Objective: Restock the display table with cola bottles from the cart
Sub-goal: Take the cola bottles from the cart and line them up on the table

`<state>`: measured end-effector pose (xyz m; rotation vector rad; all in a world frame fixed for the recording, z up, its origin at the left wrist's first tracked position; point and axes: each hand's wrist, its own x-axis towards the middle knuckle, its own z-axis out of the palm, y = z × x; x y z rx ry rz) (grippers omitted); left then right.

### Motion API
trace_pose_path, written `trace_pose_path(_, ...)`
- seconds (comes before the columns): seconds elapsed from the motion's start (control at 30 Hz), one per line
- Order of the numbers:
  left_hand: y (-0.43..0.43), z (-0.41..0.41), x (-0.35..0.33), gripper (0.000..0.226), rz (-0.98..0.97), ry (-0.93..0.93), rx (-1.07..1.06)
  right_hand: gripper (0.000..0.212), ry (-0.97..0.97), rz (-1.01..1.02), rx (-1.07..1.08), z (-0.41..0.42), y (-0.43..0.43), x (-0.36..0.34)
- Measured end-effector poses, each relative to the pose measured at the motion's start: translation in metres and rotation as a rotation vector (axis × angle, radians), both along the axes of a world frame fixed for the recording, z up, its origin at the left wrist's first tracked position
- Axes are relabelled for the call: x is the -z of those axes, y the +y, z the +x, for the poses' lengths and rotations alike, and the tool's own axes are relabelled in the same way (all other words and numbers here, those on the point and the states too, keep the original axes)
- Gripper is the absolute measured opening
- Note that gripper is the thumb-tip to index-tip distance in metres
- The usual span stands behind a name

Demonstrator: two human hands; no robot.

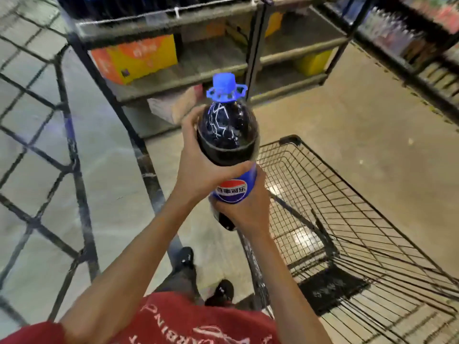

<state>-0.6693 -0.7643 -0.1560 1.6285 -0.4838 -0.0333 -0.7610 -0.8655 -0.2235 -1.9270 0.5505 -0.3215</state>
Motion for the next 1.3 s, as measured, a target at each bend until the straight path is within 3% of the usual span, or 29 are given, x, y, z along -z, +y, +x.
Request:
trace_pose_path(0.23, 0.130, 0.035, -0.023, 0.108, -0.058, -0.115, -0.248, 0.099, -0.060, -0.065, -0.225, 0.065, 0.112, -0.024)
trace_pose_path(0.4, 0.249, 0.074, -0.041, 0.106, -0.062, -0.170, -0.400, 0.091, -0.105, -0.059, -0.366, 0.127, 0.226, -0.035)
trace_pose_path(0.7, 0.415, 0.121, -0.054, 0.108, -0.018, -0.224, -0.614, 0.102, -0.209, -0.039, -0.615, 0.210, 0.391, -0.040)
trace_pose_path(0.83, 0.465, 0.146, -0.054, 0.108, -0.013, -0.229, -0.687, 0.111, -0.189, -0.027, -0.685, 0.241, 0.439, -0.042)
trace_pose_path(1.3, 0.575, 0.309, -0.044, 0.109, 0.040, -0.205, -0.747, 0.102, -0.166, -0.004, -0.739, 0.409, 0.554, -0.029)
